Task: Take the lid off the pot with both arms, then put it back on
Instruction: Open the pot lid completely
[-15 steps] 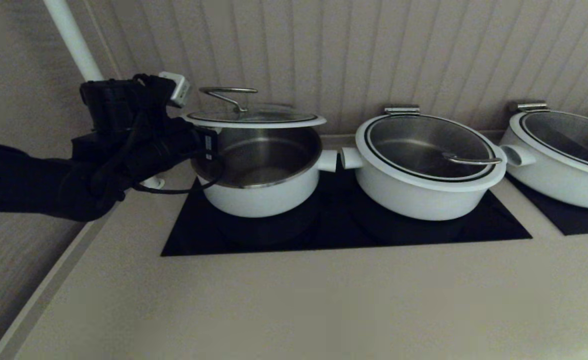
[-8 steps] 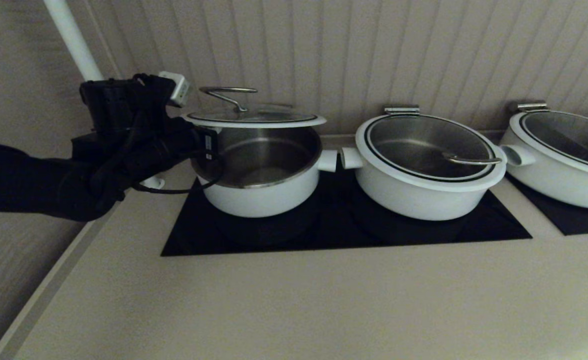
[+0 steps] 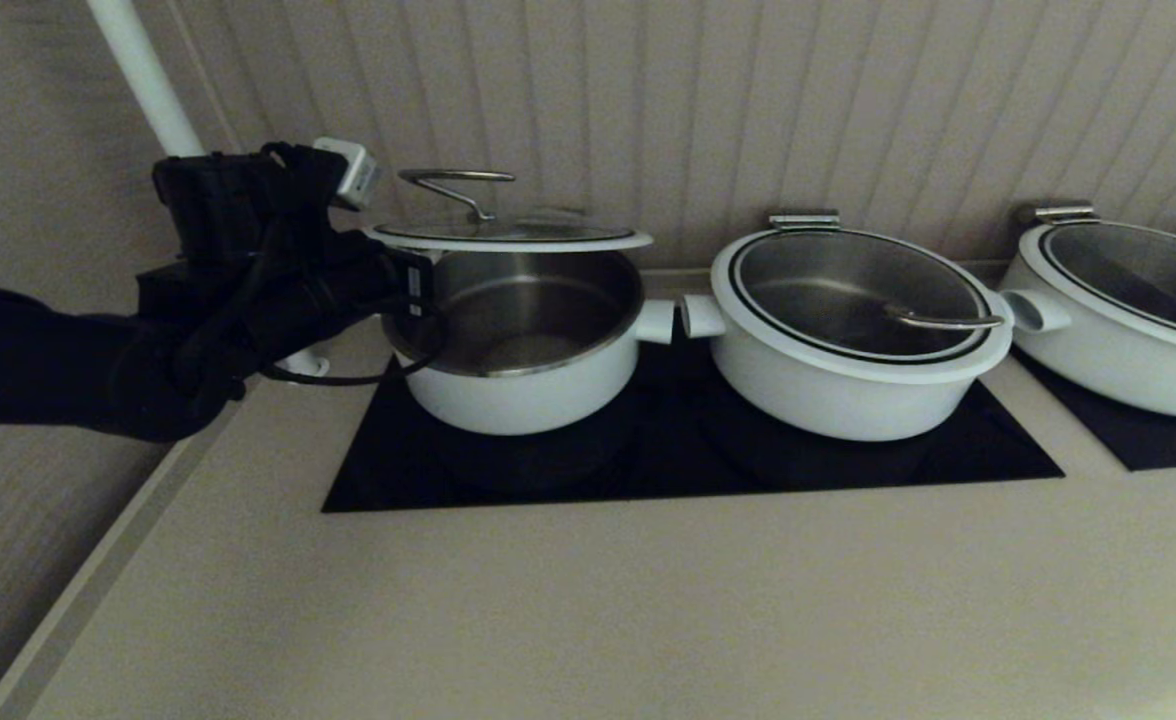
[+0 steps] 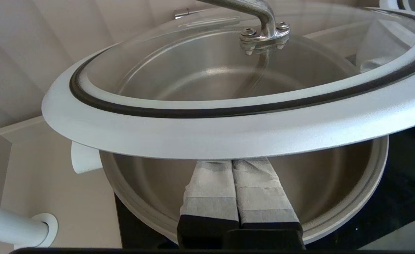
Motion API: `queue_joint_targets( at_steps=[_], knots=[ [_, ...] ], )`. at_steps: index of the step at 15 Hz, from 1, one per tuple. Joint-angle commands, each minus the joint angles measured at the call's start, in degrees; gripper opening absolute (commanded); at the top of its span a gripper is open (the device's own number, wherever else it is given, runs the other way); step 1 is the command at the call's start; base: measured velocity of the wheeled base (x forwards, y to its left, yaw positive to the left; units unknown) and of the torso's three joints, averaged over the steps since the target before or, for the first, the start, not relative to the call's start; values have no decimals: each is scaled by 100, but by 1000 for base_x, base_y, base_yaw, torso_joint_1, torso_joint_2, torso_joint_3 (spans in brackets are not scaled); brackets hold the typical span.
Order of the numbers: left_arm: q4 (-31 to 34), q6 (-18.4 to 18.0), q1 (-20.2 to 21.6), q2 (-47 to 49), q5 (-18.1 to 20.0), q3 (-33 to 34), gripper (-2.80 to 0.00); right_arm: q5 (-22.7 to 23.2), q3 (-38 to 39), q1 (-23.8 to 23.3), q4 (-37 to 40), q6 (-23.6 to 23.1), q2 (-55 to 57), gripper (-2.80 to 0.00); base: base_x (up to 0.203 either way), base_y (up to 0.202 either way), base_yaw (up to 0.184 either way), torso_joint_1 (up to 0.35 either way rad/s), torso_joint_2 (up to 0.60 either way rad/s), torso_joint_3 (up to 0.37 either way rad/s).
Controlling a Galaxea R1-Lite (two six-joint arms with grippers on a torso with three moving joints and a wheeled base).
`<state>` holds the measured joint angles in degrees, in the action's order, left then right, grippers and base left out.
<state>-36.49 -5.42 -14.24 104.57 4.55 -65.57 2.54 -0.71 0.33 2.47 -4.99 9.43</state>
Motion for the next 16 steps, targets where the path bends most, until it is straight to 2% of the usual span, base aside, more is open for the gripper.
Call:
queue_joint_targets(
  at_steps=[1,16],
  knots=[
    [-25,6,0,-33,2,1,-280,1,0,-18,-1,-2,-751,-280,0,0,0,0,0,0],
    [-34,6,0,-77,11,-86,-280,-7,36,-24,-124,42,-934,-280,0,0,0,0,0,0]
  ],
)
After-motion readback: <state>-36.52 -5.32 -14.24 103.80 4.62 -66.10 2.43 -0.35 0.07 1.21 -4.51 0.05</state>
